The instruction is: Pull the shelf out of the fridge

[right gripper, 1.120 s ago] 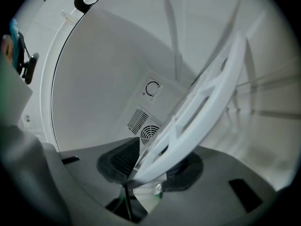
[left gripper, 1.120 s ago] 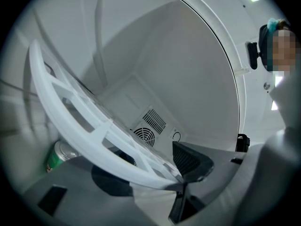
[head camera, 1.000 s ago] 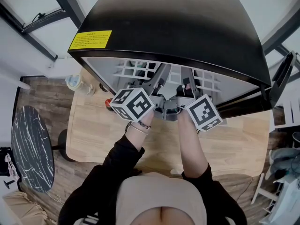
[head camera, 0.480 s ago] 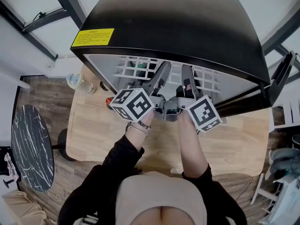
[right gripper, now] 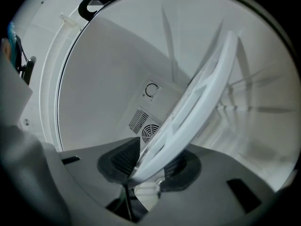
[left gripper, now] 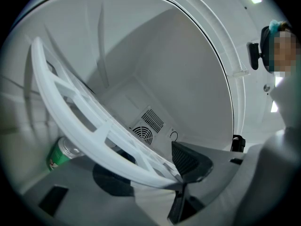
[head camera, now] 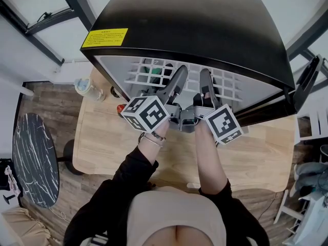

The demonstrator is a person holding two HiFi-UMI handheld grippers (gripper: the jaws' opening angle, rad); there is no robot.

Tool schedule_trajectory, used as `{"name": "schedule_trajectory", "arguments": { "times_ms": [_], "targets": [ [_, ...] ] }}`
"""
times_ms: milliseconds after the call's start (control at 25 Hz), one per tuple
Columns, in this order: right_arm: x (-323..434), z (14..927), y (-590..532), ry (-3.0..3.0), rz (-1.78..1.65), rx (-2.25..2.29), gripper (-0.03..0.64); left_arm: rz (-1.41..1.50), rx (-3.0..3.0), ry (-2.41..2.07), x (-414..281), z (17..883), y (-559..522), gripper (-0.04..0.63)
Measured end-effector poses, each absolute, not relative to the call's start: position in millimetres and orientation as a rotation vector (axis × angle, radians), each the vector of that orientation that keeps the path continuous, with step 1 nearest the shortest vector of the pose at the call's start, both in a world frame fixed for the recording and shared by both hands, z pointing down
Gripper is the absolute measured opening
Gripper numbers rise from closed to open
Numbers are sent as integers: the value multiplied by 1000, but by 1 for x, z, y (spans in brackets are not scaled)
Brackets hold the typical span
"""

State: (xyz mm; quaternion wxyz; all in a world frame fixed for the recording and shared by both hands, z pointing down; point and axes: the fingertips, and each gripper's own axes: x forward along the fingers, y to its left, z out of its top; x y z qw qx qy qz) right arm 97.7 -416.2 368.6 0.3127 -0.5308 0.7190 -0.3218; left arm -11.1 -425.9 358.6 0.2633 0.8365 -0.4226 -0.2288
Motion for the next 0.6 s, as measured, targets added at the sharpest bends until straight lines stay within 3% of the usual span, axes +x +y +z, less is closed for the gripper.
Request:
{"name": "schedule_trajectory", "arguments": {
  "times_ms": [600],
  "targets": [
    [97,369,-408,1892,-851,-1404,145,-616,2257,-1137,-12,359,-418,247]
  ]
}}
